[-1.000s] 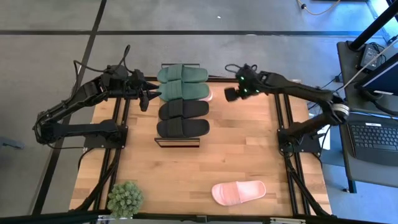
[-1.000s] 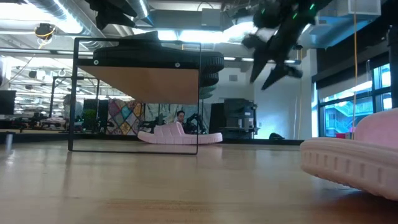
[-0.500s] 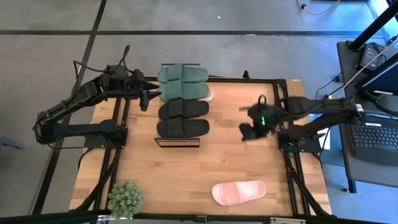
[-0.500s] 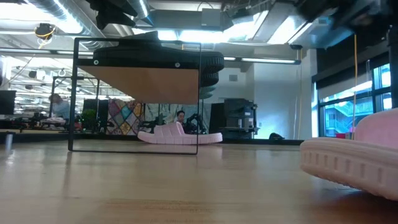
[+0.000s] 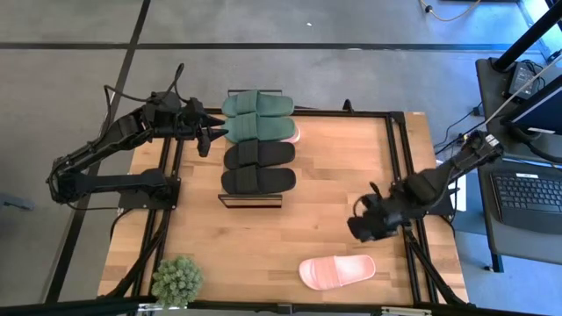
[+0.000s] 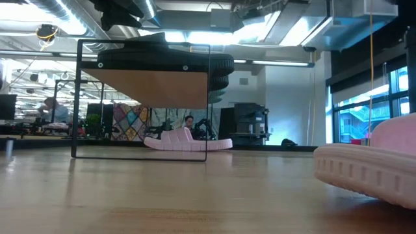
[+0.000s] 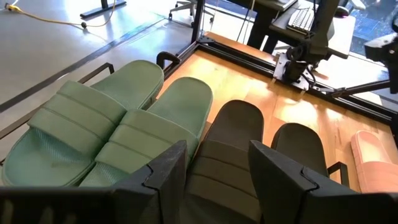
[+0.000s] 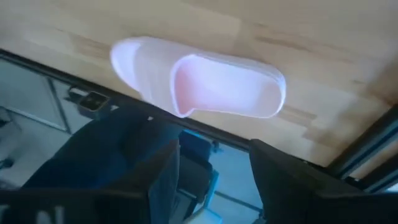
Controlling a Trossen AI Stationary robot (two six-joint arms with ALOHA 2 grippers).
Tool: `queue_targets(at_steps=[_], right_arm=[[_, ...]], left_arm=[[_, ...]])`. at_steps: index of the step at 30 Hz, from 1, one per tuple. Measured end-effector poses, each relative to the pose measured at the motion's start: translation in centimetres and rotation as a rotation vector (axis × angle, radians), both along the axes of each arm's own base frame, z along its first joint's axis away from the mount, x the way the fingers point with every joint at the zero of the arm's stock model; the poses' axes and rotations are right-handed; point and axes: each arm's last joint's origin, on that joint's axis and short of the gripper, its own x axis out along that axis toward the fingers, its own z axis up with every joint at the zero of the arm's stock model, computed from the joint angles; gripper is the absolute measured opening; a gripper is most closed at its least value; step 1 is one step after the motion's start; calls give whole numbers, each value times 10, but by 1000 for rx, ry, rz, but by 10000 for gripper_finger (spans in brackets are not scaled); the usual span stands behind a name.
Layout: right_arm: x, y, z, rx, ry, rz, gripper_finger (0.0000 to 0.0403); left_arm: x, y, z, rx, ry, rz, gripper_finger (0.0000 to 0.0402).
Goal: Pick and place slides into the shelf
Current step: Put the pink slipper underneath the shelf
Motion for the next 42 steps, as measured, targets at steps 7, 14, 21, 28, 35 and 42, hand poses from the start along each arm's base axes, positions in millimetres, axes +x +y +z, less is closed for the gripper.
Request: queue_targets(at_steps=[7, 14, 21, 28, 35, 42], right_arm=[[-15, 33, -27, -25, 133, -60, 197], [-18, 55, -71, 86, 4, -81, 197], [-31, 53, -118, 107, 16, -82, 197], [-41, 43, -140, 68, 88, -71, 197], [-43, 42, -149, 96, 66, -67, 197], [-45, 40, -153, 79, 64, -44, 197]], left_arm=[[0, 0, 0, -2, 1, 1, 165], [0, 0, 0, -2, 1, 1, 165], [0, 0, 0, -5, 0, 2, 165], [0, 0, -1, -9, 5, 3, 165], [0, 0, -1, -11, 7, 3, 165], [0, 0, -1, -11, 7, 3, 165]])
